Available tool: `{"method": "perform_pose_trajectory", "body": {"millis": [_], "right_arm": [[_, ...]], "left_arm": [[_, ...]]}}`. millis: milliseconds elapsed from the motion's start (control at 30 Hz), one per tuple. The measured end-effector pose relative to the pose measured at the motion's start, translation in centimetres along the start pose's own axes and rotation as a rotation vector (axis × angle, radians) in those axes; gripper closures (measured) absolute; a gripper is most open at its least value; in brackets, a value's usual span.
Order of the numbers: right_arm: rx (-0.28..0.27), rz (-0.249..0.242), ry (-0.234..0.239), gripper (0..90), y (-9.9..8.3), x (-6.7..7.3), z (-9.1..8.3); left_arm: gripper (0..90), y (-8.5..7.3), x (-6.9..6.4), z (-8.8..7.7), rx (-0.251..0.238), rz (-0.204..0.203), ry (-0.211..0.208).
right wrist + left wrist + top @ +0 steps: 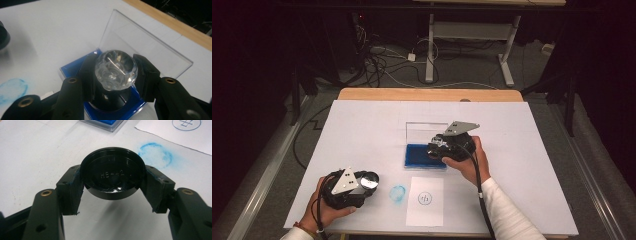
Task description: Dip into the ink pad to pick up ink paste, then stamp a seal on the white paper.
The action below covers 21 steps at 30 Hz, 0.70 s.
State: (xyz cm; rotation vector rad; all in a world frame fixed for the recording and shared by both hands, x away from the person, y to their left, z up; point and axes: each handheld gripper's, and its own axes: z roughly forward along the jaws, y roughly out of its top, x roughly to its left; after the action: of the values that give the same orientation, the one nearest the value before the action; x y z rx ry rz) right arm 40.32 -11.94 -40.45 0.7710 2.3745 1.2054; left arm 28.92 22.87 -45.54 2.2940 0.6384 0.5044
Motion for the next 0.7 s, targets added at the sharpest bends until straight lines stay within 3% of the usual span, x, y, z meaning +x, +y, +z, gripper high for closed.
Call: {"method": "perform_pose_trajectory", "body": {"millis": [133, 433, 700], "right_arm": [[-0.049, 0.019, -0.005, 56.9, 0.3, -0.1, -1.4], [-0.101, 0.031, -0.003, 56.9, 0.5, -0.5, -3.7], [-0.146, 0.021, 0.025, 56.9, 1.0, 0.2, -5.5]], "left_arm": [[36.3, 0.5, -0.1, 0.4, -0.006, 0.005, -0.012], [36.3, 1.0, -0.2, 1.3, -0.003, 0.017, -0.037], [36.3, 1.8, -0.8, 2.0, 0.000, 0.041, -0.053]]}}
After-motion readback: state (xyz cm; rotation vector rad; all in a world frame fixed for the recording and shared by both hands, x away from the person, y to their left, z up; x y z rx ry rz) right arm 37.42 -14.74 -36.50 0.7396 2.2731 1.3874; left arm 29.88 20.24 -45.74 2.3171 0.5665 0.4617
